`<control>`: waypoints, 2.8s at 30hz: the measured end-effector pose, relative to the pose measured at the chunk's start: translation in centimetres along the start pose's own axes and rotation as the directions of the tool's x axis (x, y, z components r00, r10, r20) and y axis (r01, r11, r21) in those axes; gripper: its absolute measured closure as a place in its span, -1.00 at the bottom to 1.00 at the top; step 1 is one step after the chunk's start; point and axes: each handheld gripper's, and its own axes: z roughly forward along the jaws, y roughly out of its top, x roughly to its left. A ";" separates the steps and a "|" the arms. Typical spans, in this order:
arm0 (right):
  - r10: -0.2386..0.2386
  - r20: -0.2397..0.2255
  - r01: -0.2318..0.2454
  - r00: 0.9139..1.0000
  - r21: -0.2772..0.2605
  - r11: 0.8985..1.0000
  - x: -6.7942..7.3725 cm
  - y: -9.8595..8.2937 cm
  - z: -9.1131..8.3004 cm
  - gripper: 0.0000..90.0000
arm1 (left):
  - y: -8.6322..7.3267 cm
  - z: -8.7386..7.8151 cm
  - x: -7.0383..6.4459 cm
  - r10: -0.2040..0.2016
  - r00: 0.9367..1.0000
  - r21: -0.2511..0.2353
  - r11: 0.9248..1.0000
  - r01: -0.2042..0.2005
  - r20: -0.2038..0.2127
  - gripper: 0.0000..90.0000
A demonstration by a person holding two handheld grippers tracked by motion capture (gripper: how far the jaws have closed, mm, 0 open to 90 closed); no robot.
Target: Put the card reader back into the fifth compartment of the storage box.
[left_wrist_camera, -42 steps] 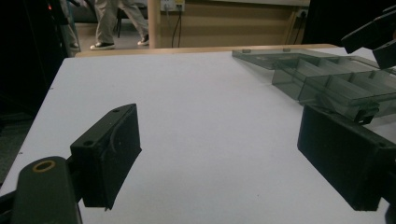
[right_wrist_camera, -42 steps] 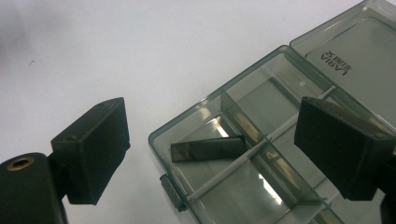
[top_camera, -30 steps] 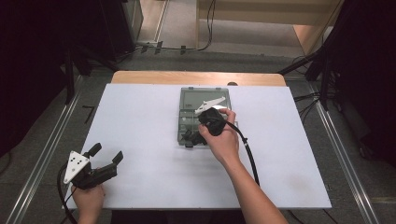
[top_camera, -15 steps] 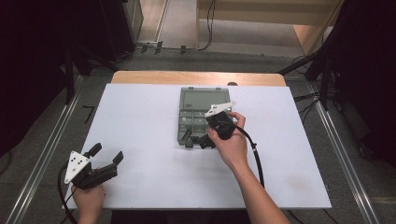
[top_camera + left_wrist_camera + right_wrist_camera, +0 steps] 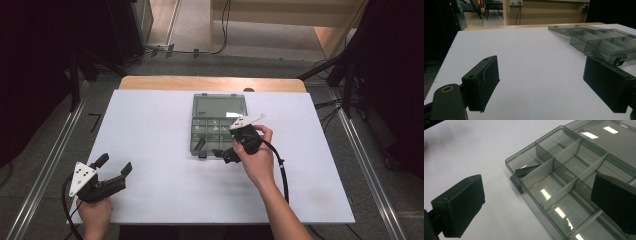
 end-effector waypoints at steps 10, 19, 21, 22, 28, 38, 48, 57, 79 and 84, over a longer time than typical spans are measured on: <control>0.006 0.011 -0.006 1.000 -0.011 1.000 -0.2 -1.1 -1.0 -1.00 | 0.0 0.0 0.0 0.000 1.000 0.001 1.000 0.000 -0.001 -0.70; 0.014 0.025 -0.014 1.000 -0.021 1.000 -0.6 -2.3 -1.9 -1.00 | 0.0 0.0 0.0 0.001 1.000 0.001 1.000 -0.001 -0.001 -0.70; 0.013 0.025 -0.013 1.000 -0.023 1.000 -0.6 -2.4 -2.0 -1.00 | 0.0 0.0 0.0 0.001 1.000 0.001 1.000 -0.001 -0.001 -0.70; 0.016 0.025 -0.015 1.000 -0.026 1.000 -0.7 -2.5 -2.1 -1.00 | 0.0 0.0 0.0 0.001 1.000 0.001 1.000 -0.001 -0.001 -0.70; 0.022 0.035 -0.021 0.999 -0.033 0.999 -0.9 -3.2 -2.9 -1.00 | 0.0 0.0 0.0 0.002 1.000 0.001 1.000 -0.002 -0.001 -0.70; 0.037 0.048 -0.035 0.998 -0.042 0.999 -1.4 -4.5 -3.8 -1.00 | 0.0 0.0 -0.1 0.001 1.000 -0.001 1.000 -0.001 0.002 -0.70; 0.056 0.063 -0.053 0.996 -0.057 0.997 -1.8 -5.5 -4.8 -1.00 | 0.0 0.0 -0.1 0.001 1.000 -0.002 1.000 -0.001 0.002 -0.70; 0.068 0.076 -0.062 0.995 -0.071 0.996 -2.2 -6.4 -5.7 -1.00 | 0.0 0.0 -0.1 0.002 1.000 -0.003 1.000 -0.002 0.001 -0.70; 0.103 0.114 -0.093 0.988 -0.095 0.991 -3.3 -8.7 -7.9 -1.00 | 0.0 0.0 -0.1 0.002 1.000 -0.004 1.000 -0.002 -0.001 -0.70; 0.112 0.118 -0.100 0.987 -0.107 0.989 -3.6 -9.3 -8.4 -1.00 | -0.1 0.0 -0.2 0.004 1.000 -0.004 1.000 -0.004 -0.001 -0.70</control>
